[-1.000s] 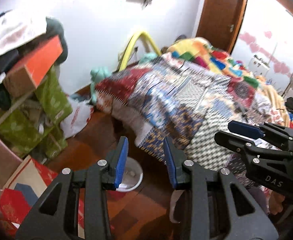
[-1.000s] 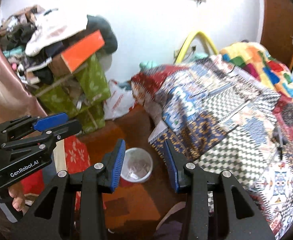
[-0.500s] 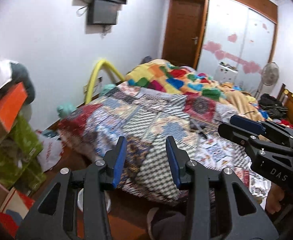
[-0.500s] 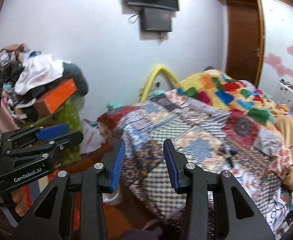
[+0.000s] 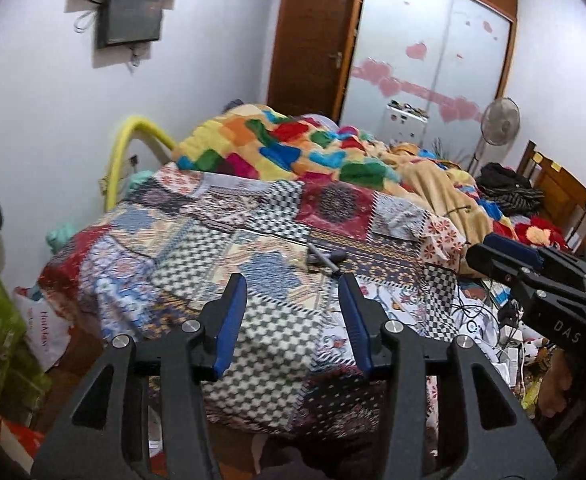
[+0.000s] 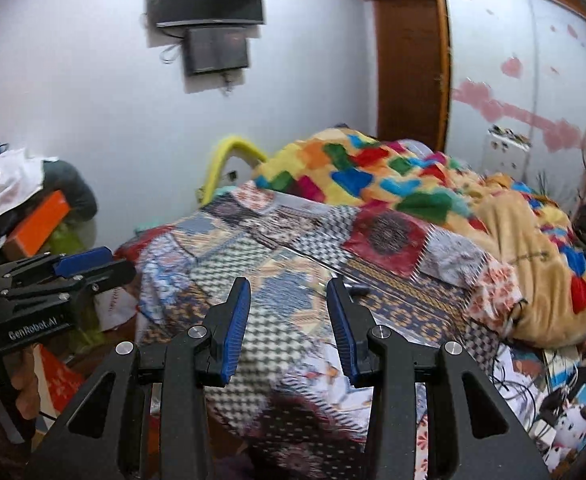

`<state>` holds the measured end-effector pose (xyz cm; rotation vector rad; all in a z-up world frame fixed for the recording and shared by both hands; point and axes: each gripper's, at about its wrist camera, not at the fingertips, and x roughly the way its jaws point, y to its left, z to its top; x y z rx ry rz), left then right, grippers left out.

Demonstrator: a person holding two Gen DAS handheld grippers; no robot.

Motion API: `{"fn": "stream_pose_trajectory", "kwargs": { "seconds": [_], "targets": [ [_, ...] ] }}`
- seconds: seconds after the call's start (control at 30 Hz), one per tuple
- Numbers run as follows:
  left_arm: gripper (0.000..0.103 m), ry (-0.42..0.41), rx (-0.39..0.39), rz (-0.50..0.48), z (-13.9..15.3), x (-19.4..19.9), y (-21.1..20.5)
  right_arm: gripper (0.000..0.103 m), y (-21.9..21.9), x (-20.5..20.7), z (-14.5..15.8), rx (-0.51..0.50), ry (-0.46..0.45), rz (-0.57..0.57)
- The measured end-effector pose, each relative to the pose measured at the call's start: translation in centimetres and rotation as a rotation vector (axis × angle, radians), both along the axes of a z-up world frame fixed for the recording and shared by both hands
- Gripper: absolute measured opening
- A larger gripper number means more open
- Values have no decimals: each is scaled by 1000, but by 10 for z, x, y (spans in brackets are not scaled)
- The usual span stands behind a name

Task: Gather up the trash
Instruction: 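Move both open tools back over the quilt toward the remaining items, then grasp the clear plastic stick with the left tool while the right tool grasps the pink toy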

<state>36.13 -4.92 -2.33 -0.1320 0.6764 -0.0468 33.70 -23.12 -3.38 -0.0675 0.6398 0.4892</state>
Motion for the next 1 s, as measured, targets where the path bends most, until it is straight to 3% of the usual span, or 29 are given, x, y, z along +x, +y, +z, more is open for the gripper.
{"fn": "stream_pose_trajectory", "kwargs": {
  "seconds": [0.3, 0.73, 1.0],
  "targets": [
    [47, 95, -31, -58, -46, 76, -26, 36, -44, 58, -64, -44, 148, -85],
    [47, 240, -30, -85, -140, 171, -36, 36, -55, 141, -177, -53, 395, -116],
    [47, 326, -41, -126, -198, 208, -44, 36, -42, 177, -217, -80, 433, -87]
  ]
}}
